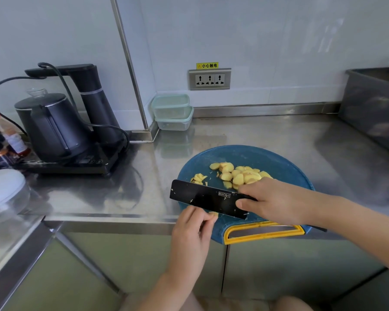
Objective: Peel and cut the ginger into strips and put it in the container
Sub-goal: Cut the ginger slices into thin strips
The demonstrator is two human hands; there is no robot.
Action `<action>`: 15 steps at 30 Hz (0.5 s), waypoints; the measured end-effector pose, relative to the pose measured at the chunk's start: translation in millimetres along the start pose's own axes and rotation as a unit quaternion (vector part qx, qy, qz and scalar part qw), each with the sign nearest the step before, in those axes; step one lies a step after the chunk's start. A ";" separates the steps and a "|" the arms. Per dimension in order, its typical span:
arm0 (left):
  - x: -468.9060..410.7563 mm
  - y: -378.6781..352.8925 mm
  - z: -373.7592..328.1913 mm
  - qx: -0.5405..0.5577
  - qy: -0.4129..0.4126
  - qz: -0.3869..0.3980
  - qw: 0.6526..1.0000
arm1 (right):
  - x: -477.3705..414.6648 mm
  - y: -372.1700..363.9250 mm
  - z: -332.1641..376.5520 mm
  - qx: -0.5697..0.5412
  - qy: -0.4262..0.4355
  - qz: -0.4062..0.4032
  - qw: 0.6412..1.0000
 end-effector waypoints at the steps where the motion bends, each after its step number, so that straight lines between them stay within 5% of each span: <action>1: 0.1 -0.1 -0.4 0.000 -0.002 0.004 1.000 | -0.1 -0.5 0.4 0.005 -0.002 0.003 1.000; 15: -4.1 0.3 -5.8 -0.035 -0.011 0.045 0.998 | -0.2 -3.7 3.7 0.074 -0.007 -0.011 0.997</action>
Point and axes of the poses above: each hand's wrist, its own x-axis away from the middle knuckle, its own y-axis out of the back of the hand, z = x × y, the point moved 5 cm from there along -x, towards the middle knuckle, and after that the axes turned 7 degrees about x, right-handed, at the moved point
